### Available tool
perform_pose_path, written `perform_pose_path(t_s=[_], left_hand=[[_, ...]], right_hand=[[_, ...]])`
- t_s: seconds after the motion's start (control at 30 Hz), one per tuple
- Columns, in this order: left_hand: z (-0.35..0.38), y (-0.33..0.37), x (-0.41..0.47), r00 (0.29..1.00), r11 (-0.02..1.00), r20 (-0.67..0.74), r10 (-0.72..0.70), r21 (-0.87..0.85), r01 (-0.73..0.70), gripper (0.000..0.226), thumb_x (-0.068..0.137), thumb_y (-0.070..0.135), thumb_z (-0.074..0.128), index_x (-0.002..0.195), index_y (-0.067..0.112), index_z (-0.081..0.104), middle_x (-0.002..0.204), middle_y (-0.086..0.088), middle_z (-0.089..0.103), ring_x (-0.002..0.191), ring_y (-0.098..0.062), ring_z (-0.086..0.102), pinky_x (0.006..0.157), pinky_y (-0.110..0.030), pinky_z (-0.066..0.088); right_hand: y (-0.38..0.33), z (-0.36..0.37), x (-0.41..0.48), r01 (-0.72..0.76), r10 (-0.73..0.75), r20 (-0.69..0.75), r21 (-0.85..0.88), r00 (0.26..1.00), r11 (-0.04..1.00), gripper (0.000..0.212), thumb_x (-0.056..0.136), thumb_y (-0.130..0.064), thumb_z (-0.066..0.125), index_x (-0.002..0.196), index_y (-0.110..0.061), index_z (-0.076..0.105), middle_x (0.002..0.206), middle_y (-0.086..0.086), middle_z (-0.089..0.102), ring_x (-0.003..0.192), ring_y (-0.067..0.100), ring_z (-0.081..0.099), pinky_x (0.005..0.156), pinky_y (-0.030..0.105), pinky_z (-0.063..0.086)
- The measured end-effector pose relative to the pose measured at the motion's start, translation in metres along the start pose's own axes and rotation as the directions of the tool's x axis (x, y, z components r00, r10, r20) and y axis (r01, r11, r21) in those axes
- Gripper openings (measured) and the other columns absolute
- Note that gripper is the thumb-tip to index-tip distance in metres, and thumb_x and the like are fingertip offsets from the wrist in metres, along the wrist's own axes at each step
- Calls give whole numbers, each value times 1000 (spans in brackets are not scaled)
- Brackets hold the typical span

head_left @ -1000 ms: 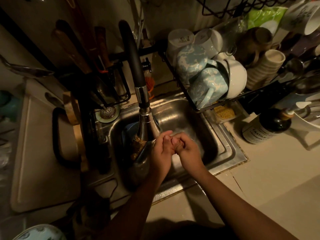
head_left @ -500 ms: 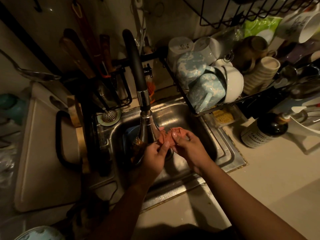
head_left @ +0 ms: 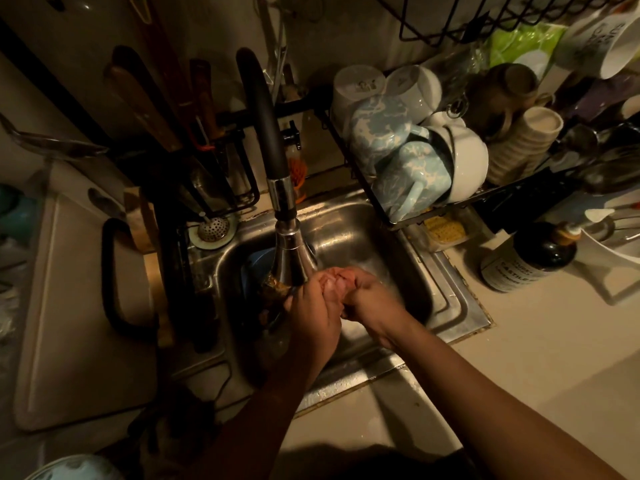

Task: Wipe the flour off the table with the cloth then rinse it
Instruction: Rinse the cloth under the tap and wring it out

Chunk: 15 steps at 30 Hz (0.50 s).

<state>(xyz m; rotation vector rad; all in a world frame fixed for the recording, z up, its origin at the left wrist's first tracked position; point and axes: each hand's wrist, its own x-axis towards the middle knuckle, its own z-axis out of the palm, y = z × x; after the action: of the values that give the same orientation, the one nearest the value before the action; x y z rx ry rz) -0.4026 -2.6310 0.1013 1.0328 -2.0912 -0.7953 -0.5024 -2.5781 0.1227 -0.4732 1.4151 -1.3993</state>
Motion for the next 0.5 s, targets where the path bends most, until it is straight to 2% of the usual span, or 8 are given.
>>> perform_pose_path(t_s=[0.07, 0.13, 0.17, 0.3, 0.37, 0.4, 0.47, 0.5], left_hand=[[5, 3, 1, 993, 985, -17, -115, -130, 111, 63, 100, 50, 30, 99, -4, 62, 88, -10, 64, 79, -28, 64, 75, -31, 51], [8, 6, 1, 974, 942, -13, -228, -256, 217, 55, 97, 44, 34, 96, -4, 61, 86, -5, 62, 77, -19, 60, 72, -9, 42], [9, 7, 0, 962, 921, 6, -272, -289, 262, 54, 95, 43, 34, 97, -4, 61, 86, -4, 62, 77, -17, 60, 71, -6, 40], [13, 5, 2, 924, 866, 98, -370, -322, 382, 40, 96, 36, 36, 99, 4, 60, 86, -8, 65, 81, -26, 64, 73, -27, 47], [12, 4, 8, 879, 788, 189, -438, -390, 476, 34, 96, 34, 40, 96, 8, 62, 86, -10, 67, 82, -29, 65, 77, -33, 51], [10, 1, 11, 851, 741, 229, -473, -418, 525, 38, 94, 40, 41, 96, 11, 66, 88, -13, 69, 84, -31, 66, 81, -38, 53], [3, -2, 17, 798, 672, 313, -514, -431, 602, 41, 90, 49, 48, 102, 18, 71, 98, -13, 72, 93, -31, 67, 92, -43, 53], [-3, 1, 20, 792, 664, 347, -503, -431, 611, 30, 93, 43, 52, 106, 22, 71, 106, -10, 71, 101, -28, 66, 98, -40, 50]], right_hand=[[9, 4, 3, 99, -106, -66, -98, 992, 990, 9, 91, -27, 63, 97, -24, 68, 87, 5, 70, 80, 26, 66, 76, 42, 56], [20, 5, 6, 177, -198, -105, -179, 975, 968, 16, 89, -26, 61, 79, -38, 64, 77, -7, 67, 74, 14, 62, 68, 36, 52], [25, 6, 7, 202, -229, -120, -205, 966, 958, 21, 89, -23, 60, 73, -37, 60, 72, -10, 63, 71, 9, 58, 66, 32, 47], [31, 1, 12, 230, -278, -134, -293, 951, 928, 23, 92, -16, 62, 73, -27, 54, 68, -9, 61, 69, 7, 56, 66, 31, 47], [28, -5, 14, 205, -252, -119, -310, 960, 928, 14, 89, -30, 66, 82, -20, 60, 74, 3, 65, 73, 12, 60, 68, 41, 52], [27, -8, 14, 195, -241, -115, -312, 964, 930, 25, 86, -40, 68, 90, -15, 64, 80, 8, 67, 76, 14, 62, 72, 44, 54], [17, -17, 9, 183, -212, -80, -270, 974, 945, 38, 82, -43, 70, 109, -15, 69, 94, 4, 72, 90, 14, 68, 81, 38, 55], [12, -23, 5, 187, -208, -63, -248, 976, 951, 38, 84, -35, 69, 116, -15, 68, 103, 1, 73, 98, 12, 68, 86, 31, 54]])
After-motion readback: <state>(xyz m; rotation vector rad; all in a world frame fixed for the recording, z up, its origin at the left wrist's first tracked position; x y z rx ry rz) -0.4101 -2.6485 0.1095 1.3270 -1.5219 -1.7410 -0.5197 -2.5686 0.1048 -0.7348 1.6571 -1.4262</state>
